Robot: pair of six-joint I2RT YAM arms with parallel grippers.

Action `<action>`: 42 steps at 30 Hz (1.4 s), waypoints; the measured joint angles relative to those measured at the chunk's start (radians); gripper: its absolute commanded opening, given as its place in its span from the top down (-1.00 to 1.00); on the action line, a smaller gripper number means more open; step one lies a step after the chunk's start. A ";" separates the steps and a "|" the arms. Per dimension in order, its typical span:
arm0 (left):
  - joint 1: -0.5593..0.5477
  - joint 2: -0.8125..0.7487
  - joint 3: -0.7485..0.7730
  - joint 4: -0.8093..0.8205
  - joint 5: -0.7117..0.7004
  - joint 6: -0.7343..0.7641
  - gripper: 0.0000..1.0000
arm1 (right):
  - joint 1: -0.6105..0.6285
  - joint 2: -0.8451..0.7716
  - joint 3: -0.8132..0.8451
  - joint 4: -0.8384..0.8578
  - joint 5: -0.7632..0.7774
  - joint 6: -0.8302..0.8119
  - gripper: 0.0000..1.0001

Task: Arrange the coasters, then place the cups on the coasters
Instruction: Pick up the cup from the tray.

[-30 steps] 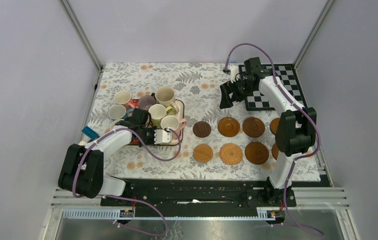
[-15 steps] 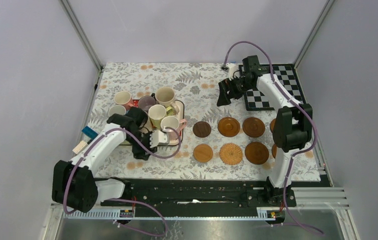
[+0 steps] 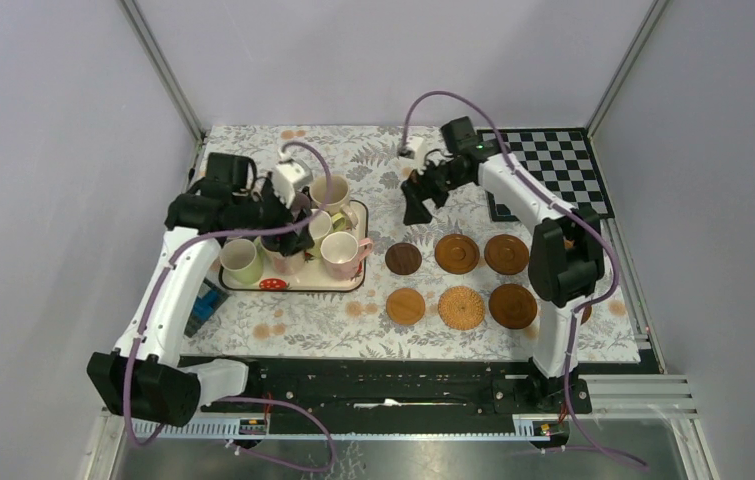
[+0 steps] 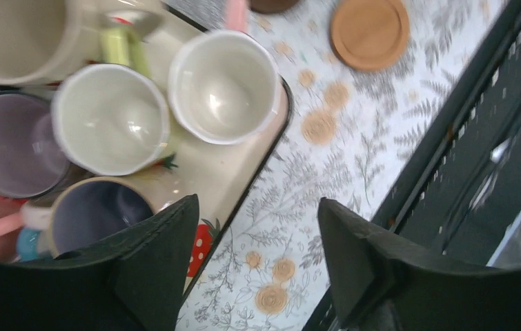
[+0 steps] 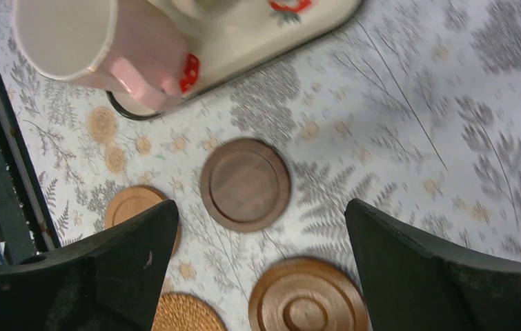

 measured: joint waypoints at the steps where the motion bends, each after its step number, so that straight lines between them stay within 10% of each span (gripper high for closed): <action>1: 0.020 0.005 0.016 0.013 0.001 -0.035 -0.76 | 0.030 0.000 0.000 0.011 0.011 0.000 -0.95; 15: 0.193 -0.037 0.012 0.289 -0.089 -0.497 -0.98 | 0.262 0.041 0.110 0.169 0.252 0.291 -0.89; 42: 0.215 -0.043 -0.011 0.316 -0.122 -0.536 -0.98 | 0.321 0.351 0.549 -0.019 0.455 0.264 0.02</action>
